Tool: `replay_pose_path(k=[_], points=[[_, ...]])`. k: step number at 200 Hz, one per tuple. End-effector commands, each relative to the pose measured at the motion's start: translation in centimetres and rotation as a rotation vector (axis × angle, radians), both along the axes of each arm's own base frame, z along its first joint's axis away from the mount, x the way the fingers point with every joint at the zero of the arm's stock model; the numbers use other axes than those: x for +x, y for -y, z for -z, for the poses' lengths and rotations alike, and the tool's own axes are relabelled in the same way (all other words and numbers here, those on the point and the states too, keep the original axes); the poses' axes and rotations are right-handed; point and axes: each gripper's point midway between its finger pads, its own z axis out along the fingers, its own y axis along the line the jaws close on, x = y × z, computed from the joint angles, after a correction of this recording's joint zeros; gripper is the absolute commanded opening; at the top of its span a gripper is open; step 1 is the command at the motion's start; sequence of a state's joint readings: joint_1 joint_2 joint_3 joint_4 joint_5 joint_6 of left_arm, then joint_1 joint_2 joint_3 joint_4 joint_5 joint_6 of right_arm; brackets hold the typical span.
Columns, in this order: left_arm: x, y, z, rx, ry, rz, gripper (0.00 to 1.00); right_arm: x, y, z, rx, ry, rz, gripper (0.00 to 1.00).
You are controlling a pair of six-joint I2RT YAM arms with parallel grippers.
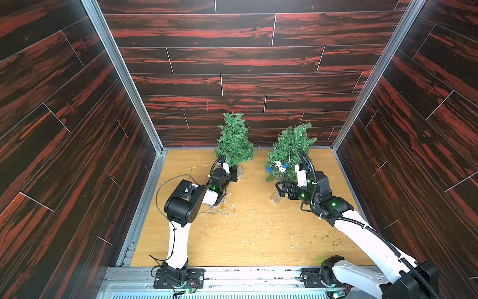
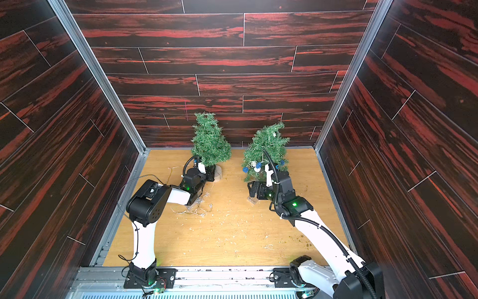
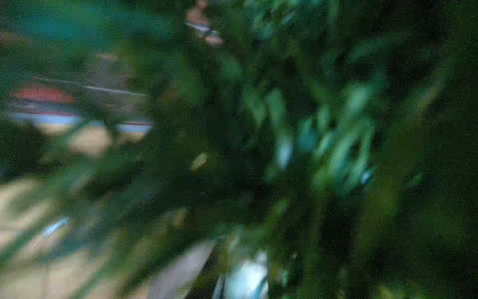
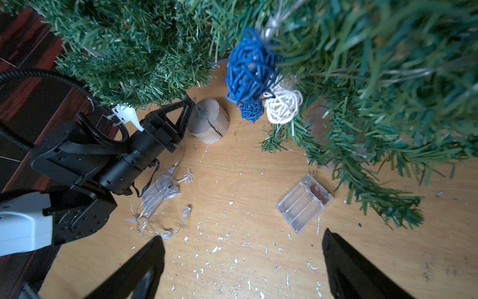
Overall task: Remove string lights from the small christmas tree
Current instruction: Adjust the Christmas tree at the center of the board.
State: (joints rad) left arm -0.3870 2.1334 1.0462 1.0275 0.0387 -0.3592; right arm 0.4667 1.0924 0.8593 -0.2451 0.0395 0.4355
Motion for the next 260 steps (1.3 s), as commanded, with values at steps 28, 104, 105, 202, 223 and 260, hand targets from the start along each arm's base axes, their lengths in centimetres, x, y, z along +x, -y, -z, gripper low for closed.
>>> replay_pose_path(k=[28,104,105,202,223,260], points=[[1.1,0.5,-1.4,-0.017,0.060,-0.010,0.30,0.5,0.2,-1.4,-0.020,0.040,0.004,0.99],[1.2,-1.1,0.7,0.117,-0.107,-0.091,0.00,0.5,0.8,-1.9,-0.027,0.060,0.022,0.99],[1.2,-1.0,0.7,0.119,-0.106,-0.089,0.00,0.6,0.8,-1.9,-0.028,0.060,0.022,0.99],[-1.0,-1.5,-0.5,0.407,0.012,-0.107,0.00,0.3,1.4,-2.7,-0.030,0.084,0.037,0.99],[-1.3,-1.8,-0.5,0.396,0.012,-0.120,0.00,0.2,1.5,-3.1,-0.021,0.093,0.044,0.99],[-1.9,-2.8,-0.2,0.373,-0.028,-0.159,0.00,0.1,1.5,-3.3,-0.017,0.094,0.043,0.99]])
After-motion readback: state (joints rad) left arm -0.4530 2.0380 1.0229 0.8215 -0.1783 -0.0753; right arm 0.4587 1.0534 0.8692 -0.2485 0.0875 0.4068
